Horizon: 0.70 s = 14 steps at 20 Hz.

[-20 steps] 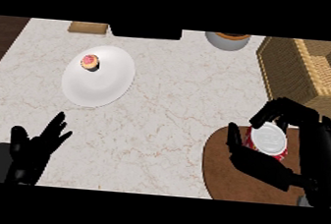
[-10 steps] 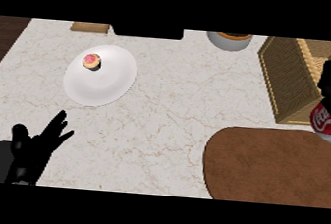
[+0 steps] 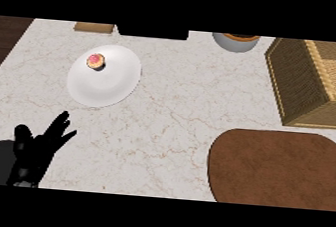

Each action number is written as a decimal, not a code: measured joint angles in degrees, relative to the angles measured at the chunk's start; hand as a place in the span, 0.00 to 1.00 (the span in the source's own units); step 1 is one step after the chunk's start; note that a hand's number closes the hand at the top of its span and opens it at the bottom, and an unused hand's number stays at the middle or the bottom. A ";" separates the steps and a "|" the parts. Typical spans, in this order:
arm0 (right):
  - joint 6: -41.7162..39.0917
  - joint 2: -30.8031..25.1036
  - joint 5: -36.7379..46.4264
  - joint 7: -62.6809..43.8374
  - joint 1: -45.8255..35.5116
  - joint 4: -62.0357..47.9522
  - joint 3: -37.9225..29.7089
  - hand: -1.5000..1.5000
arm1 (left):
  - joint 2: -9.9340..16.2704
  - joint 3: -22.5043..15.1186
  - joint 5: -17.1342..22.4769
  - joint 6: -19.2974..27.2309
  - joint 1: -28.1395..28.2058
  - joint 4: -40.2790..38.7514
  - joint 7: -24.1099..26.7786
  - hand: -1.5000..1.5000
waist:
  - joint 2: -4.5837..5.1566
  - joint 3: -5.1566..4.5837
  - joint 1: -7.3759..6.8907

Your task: Pick the can from the cutting board and place it in the basket

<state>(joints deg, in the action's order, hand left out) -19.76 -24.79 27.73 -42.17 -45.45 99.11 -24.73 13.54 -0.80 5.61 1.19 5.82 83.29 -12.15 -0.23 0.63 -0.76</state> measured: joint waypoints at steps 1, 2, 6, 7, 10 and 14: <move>0.70 -0.56 0.67 1.46 -0.25 -2.34 0.12 1.00 | -0.09 -0.13 -0.08 -0.01 0.03 0.26 -0.08 0.50 | 0.04 -0.02 -0.13; 0.97 -1.54 0.96 2.98 -0.76 -4.83 0.02 1.00 | -0.10 -0.12 -0.29 0.24 -0.30 0.19 -0.83 0.50 | 0.08 0.00 -0.19; 3.64 -3.47 2.01 9.88 -1.13 -13.68 -0.35 1.00 | -0.30 -0.03 -0.48 -0.16 -0.41 -0.19 -0.16 0.50 | 0.12 0.03 -0.34; 4.70 -3.35 2.38 11.49 -0.94 -15.58 -0.23 1.00 | -0.41 0.07 -0.51 0.03 -0.51 -0.11 -0.57 0.50 | 0.11 0.04 -0.36; 6.66 -3.93 1.93 15.36 -1.07 -21.07 -1.18 1.00 | -0.19 0.29 -0.06 -0.75 -0.29 0.47 -0.95 0.50 | 0.11 -0.03 -0.29; 10.25 -3.29 -0.16 19.73 -2.15 -29.28 -4.06 1.00 | -0.50 0.24 -0.21 -0.57 -0.44 0.92 -1.91 0.50 | 0.24 -0.04 -0.48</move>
<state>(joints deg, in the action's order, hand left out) -9.51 -28.08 27.56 -22.44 -47.60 69.83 -28.79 13.04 -0.56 5.40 0.62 5.39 84.21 -14.06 0.01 0.59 -1.24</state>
